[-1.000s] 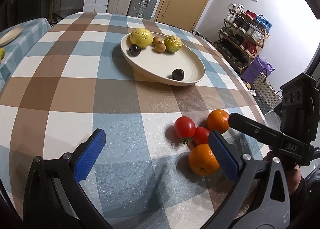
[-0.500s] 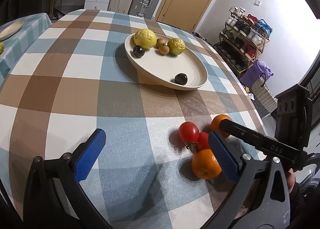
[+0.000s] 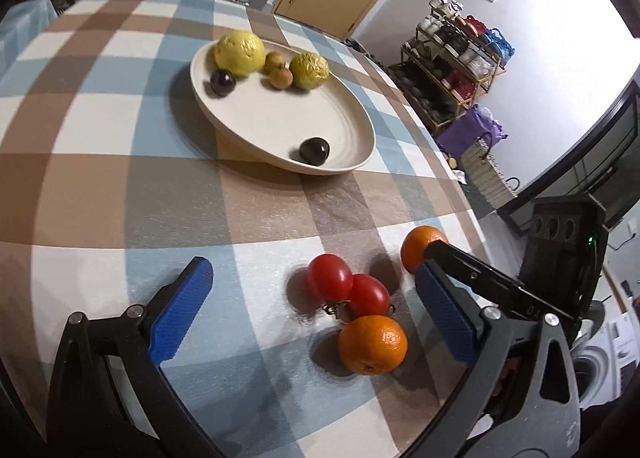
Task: Organize fruits
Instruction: 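Grasp an orange with the right tool while the left tool grasps a red tomato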
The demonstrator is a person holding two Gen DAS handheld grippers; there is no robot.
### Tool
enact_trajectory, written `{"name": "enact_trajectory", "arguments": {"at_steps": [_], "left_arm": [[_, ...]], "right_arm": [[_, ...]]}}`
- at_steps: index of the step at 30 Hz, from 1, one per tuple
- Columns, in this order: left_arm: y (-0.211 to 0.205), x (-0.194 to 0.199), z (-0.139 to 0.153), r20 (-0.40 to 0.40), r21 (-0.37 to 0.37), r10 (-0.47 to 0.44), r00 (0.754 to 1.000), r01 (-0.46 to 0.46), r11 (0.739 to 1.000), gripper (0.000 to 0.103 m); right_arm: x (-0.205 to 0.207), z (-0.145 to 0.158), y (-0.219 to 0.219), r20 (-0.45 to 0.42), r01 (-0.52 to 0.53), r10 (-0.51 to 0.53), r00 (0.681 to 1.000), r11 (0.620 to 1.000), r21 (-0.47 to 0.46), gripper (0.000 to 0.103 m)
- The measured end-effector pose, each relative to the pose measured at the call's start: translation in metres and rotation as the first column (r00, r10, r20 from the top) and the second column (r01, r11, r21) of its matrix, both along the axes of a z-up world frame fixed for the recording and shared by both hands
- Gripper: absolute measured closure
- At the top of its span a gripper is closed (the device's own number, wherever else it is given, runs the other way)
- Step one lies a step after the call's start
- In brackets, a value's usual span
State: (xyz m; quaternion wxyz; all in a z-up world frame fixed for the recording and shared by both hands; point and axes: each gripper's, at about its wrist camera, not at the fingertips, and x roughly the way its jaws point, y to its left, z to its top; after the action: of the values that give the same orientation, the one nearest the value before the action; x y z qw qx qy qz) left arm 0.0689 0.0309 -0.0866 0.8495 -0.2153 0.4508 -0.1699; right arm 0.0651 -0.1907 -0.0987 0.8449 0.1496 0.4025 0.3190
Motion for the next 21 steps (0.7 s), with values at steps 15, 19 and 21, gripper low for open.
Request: {"name": "enact_trajectory", "arguments": {"at_steps": [15, 19, 21], "left_arm": [[-0.007, 0.017, -0.015, -0.075, -0.124, -0.065, 0.995, 0.055, 0.991, 0.061], [-0.009, 0.019, -0.022, -0.114, -0.124, -0.055, 0.992, 0.041, 0.991, 0.077], [-0.012, 0.017, -0.021, -0.114, -0.118, -0.052, 0.992, 0.038, 0.992, 0.078]], "right_arm": [[0.003, -0.002, -0.007, -0.002, -0.014, 0.014, 1.0, 0.997, 0.07, 0.061], [0.004, -0.003, -0.009, -0.008, -0.015, 0.016, 1.0, 0.996, 0.087, 0.061], [0.004, -0.003, -0.009, -0.006, -0.016, 0.017, 1.0, 0.996, 0.088, 0.061]]}}
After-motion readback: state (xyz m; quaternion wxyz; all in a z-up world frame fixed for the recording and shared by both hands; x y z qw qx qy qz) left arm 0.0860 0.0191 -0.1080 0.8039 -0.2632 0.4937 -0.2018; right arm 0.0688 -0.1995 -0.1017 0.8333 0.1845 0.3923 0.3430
